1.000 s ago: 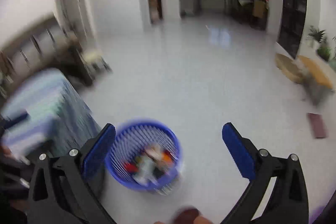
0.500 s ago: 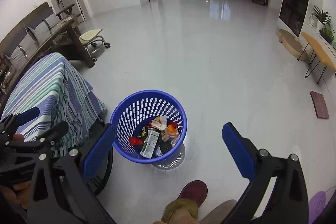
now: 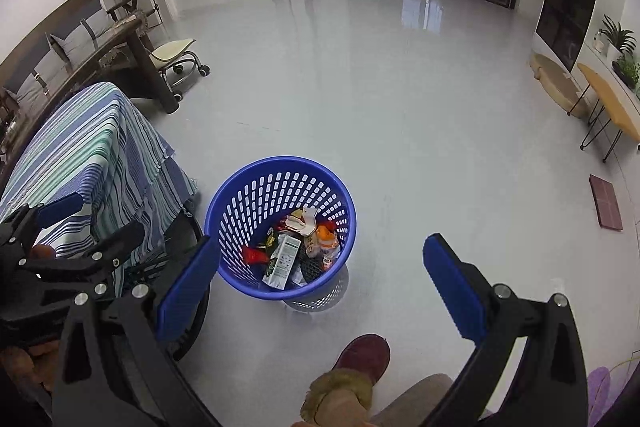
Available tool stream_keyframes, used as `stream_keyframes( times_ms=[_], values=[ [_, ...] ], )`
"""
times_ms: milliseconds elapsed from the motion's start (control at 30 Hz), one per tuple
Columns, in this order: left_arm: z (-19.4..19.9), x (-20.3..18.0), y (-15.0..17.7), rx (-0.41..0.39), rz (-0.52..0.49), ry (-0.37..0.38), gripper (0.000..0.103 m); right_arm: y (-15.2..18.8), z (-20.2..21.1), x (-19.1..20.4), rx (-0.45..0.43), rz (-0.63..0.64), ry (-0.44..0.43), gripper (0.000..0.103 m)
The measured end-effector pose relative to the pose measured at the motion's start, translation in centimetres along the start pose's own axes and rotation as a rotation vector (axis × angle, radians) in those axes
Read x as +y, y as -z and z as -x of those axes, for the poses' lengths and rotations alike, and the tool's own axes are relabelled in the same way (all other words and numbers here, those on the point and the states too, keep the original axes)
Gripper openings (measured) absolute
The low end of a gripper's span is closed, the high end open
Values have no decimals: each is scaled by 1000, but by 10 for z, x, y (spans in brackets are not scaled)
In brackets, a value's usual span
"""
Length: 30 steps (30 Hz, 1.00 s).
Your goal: Collect trash
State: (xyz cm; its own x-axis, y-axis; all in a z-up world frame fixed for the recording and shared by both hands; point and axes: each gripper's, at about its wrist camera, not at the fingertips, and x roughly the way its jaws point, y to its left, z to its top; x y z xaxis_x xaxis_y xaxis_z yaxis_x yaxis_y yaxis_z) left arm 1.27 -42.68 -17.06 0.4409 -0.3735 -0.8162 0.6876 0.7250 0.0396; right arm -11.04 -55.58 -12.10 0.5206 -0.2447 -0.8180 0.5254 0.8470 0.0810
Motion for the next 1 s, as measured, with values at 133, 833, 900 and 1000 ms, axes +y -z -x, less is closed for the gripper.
stream_keyframes(
  times_ms=[133, 833, 900, 1000],
  values=[
    [-2, 3, 0, 6, 4, 0, 98, 0, -2, 1, 6, 6, 1, 98],
    [-5, 0, 1, 12, -3, 0, 98, 3, -4, 1, 10, 1, 7, 98],
    [-4, 0, 1, 13, -6, -2, 98, 3, -5, 1, 10, 2, 6, 98],
    [-4, 0, 2, 12, -7, -3, 98, 3, -4, 1, 10, -1, 7, 98]
  ],
)
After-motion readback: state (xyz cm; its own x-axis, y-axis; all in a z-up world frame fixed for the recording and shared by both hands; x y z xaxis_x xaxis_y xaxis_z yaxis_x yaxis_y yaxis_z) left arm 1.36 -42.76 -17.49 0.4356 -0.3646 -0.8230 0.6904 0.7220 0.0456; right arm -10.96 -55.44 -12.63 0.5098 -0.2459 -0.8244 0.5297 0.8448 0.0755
